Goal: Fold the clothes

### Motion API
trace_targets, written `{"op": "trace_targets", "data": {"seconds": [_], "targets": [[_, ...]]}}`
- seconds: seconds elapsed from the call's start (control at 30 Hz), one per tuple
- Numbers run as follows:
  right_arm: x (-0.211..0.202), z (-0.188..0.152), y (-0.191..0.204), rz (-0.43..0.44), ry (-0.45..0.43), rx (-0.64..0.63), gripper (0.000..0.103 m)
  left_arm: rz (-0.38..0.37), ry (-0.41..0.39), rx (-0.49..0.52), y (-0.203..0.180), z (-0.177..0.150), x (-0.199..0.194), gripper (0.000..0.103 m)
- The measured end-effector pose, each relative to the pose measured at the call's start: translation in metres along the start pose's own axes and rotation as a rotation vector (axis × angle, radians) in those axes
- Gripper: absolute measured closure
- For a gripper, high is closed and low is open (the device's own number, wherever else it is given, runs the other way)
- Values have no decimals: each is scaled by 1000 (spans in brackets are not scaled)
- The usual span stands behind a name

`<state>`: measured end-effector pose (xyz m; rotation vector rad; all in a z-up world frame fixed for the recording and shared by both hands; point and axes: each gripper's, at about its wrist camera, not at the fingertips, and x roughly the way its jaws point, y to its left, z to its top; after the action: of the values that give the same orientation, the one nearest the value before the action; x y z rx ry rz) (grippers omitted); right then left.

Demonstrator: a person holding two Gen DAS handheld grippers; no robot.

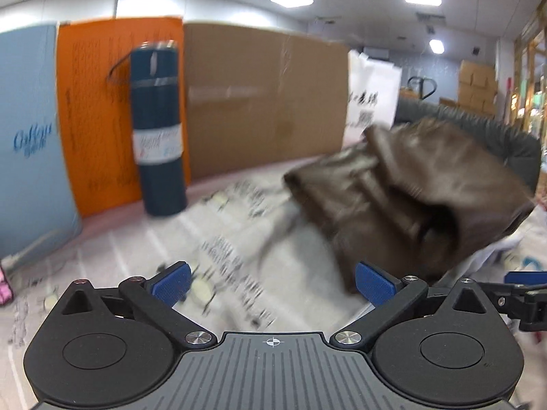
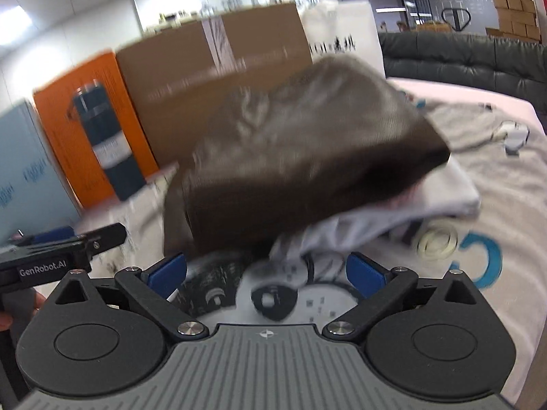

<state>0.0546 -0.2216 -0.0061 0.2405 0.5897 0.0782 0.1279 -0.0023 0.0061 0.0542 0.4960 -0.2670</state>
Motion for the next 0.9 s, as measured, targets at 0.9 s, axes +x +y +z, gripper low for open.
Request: {"op": "trace_targets", "data": {"seconds": [0.9], "targets": [[54, -8, 31, -217, 56, -135, 0, 69, 189, -11, 7, -14, 32, 0]]}}
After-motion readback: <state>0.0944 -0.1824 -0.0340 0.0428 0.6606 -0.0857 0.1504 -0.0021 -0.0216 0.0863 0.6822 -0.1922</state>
